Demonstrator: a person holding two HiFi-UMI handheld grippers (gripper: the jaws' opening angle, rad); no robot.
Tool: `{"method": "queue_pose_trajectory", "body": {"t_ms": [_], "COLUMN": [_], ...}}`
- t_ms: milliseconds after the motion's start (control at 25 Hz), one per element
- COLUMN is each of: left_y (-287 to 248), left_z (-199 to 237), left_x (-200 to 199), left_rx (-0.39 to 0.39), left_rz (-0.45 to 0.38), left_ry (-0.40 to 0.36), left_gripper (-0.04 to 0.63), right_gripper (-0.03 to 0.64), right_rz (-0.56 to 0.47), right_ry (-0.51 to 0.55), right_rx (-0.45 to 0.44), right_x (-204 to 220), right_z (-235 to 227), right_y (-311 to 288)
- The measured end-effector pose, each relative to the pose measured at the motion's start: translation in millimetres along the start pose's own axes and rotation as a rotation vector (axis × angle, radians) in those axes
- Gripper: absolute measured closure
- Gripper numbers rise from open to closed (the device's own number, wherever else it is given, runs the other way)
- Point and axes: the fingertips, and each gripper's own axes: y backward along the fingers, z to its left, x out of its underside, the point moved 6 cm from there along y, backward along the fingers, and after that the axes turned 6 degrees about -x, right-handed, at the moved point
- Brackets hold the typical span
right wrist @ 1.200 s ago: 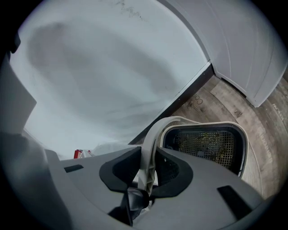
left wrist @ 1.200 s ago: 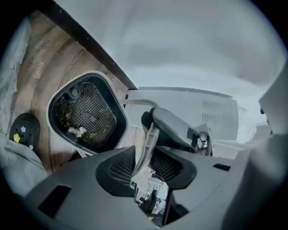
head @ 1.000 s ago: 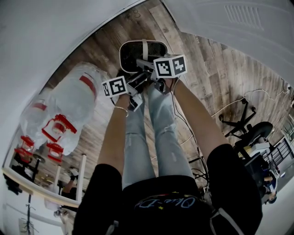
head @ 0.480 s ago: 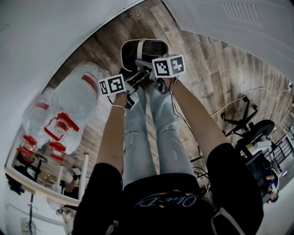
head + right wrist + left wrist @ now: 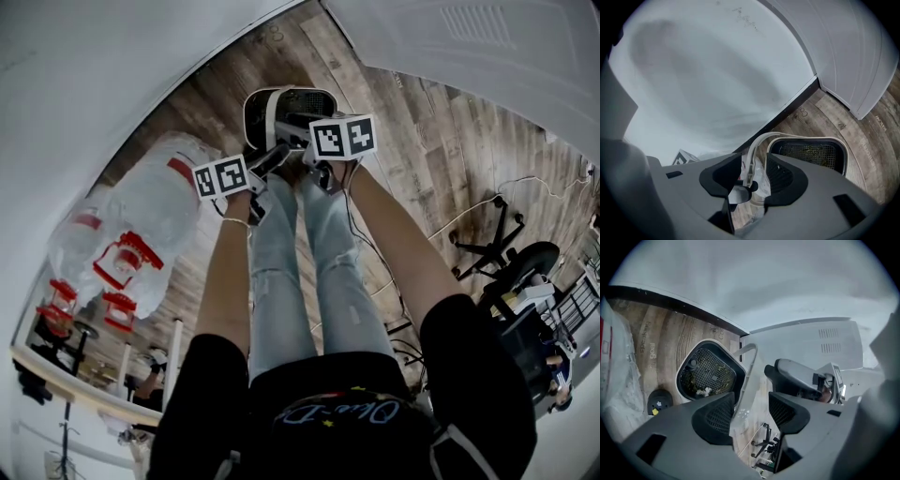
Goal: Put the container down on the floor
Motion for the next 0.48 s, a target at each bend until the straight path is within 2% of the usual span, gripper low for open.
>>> {"method": "queue_pose_trajectory", "body": {"t_ms": [200,480], "left_y": [5.3,24.6], "left_z": [8.3,35.8], "left_x": [-1.0,-3.1], "left_rx": [-0.054,-0.146], "left_rz": [-0.013,-0.058], "left_ry": [-0.013,0.017], "left_gripper": [0.387,0.374], "right_gripper": [0.463,0.463], "right_rz": [0.011,0.033], "right_ry": [-0.005,-0.012], "right_rx": [-0.009,-0.010], "right_x": [9.3,23.4], "right_z": [3.3,0.5], "right_y": [-1.7,-2.9]}}
